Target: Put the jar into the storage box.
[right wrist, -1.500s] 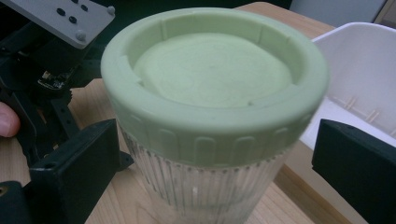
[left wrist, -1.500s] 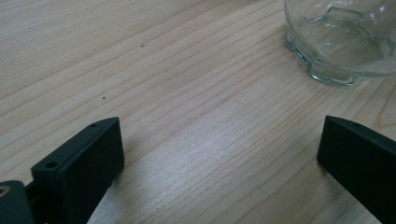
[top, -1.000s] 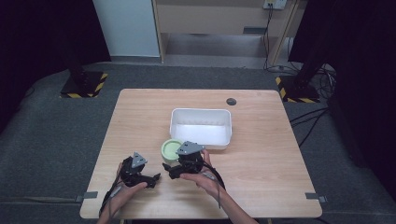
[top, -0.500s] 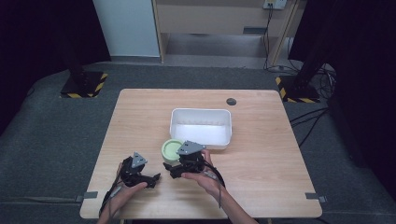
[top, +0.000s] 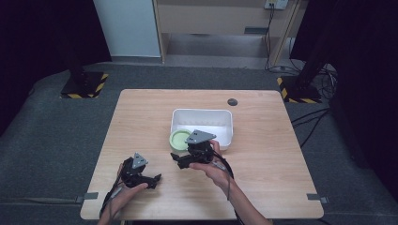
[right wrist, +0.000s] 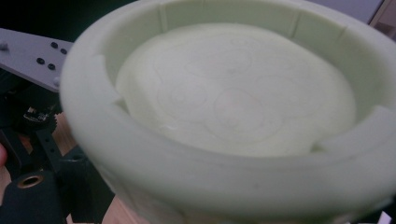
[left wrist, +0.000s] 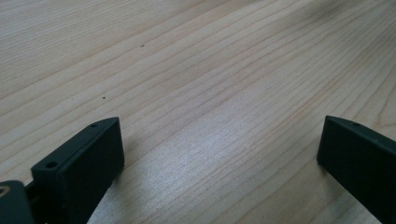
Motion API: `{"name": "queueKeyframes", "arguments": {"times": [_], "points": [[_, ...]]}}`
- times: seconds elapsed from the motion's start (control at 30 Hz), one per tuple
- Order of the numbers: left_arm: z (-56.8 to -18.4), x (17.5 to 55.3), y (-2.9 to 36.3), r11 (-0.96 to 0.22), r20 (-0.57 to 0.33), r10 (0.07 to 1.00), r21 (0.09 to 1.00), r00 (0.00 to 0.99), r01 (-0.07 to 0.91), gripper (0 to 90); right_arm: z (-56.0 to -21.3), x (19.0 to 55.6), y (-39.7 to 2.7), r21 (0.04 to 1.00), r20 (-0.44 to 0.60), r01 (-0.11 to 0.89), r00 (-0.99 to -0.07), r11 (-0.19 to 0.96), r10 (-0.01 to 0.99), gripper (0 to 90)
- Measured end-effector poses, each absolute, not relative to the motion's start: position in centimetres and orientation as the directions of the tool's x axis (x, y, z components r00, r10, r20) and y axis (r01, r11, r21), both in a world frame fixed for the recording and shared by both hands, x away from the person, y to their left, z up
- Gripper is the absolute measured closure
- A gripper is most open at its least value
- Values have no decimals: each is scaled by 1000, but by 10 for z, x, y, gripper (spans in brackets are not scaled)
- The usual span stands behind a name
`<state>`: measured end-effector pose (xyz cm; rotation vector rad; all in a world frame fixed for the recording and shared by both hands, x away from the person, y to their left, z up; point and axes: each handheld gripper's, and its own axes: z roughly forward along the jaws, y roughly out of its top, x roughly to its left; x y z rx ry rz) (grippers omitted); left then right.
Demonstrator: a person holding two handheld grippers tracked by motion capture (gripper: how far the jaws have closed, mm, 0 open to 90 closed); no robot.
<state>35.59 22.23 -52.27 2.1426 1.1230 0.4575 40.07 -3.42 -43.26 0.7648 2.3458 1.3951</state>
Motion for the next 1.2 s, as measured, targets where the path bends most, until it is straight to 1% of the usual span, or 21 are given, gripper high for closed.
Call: {"name": "queueKeyframes", "arguments": {"times": [0.2,0.33,0.6,0.97,1.2], "points": [[-523,356,222,-407,1,823,698,568,589,0,-422,407,-46,876,12,296,-803,381,596,114],[-523,356,222,-408,1,823,698,568,589,0,-415,412,-54,875,-7,292,-790,385,614,114],[-523,356,222,-407,1,823,698,568,589,0,-407,423,-66,872,-2,312,-767,377,641,114],[-523,356,222,-408,1,822,698,569,588,0,-402,443,-72,867,-3,334,-738,370,675,114],[-523,356,222,-408,1,823,698,569,589,0,-406,460,-74,861,-8,353,-710,366,704,114]]}}
